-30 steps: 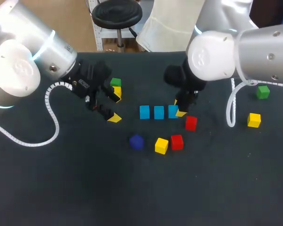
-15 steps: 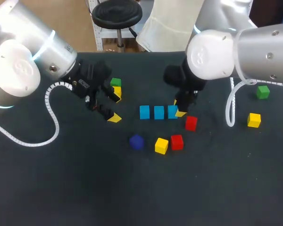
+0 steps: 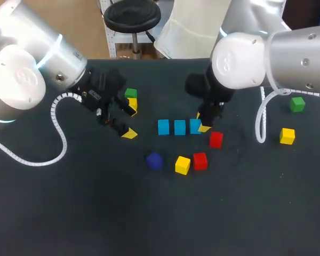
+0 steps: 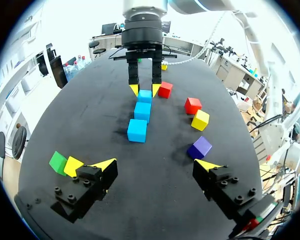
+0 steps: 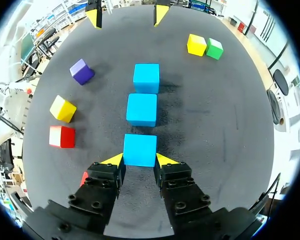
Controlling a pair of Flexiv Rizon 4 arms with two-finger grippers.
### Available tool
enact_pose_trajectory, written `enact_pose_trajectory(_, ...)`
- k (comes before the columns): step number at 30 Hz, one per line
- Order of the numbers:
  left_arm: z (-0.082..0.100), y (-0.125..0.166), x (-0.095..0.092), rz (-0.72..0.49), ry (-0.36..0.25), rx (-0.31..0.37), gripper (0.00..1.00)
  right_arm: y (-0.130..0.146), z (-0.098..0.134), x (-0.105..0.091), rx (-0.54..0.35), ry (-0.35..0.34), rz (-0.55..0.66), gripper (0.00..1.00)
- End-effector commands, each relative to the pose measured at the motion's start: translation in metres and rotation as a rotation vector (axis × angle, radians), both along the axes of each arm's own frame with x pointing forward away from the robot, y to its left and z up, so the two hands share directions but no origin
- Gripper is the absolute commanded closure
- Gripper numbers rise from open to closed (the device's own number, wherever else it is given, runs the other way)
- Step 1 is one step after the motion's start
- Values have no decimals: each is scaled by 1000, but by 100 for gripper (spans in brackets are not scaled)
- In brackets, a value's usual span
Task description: Place the blue cubes, place green cubes on the blue cubes, place the yellow cubes on the green cubes, then place the red cubes on the yellow cubes, and place purple cube on the red cubes.
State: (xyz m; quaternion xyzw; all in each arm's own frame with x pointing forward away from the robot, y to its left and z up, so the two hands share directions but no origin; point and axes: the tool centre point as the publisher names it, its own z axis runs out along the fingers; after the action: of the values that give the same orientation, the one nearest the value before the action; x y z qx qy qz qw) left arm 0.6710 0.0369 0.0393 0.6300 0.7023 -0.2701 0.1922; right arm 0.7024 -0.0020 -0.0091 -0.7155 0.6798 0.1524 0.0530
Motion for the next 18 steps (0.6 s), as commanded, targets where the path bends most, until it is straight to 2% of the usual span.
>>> enact_pose_trajectory(1, -1, 1, 0, -2, -2, -3, 0, 0, -1, 1, 4, 6, 2, 100)
enact_pose_trajectory(10, -1, 1, 0, -2, -2, -3, 0, 0, -1, 1, 6, 9, 4, 100)
enact_pose_trajectory(12, -1, 1, 0, -2, -2, -3, 0, 0, -1, 0, 7, 10, 5, 93)
enact_pose_trajectory(15, -1, 1, 0, -2, -2, -3, 0, 0, -1, 0, 8, 12, 6, 73)
enact_pose_trajectory(18, -1, 1, 0, -2, -2, -3, 0, 0, -1, 0, 9, 13, 8, 64)
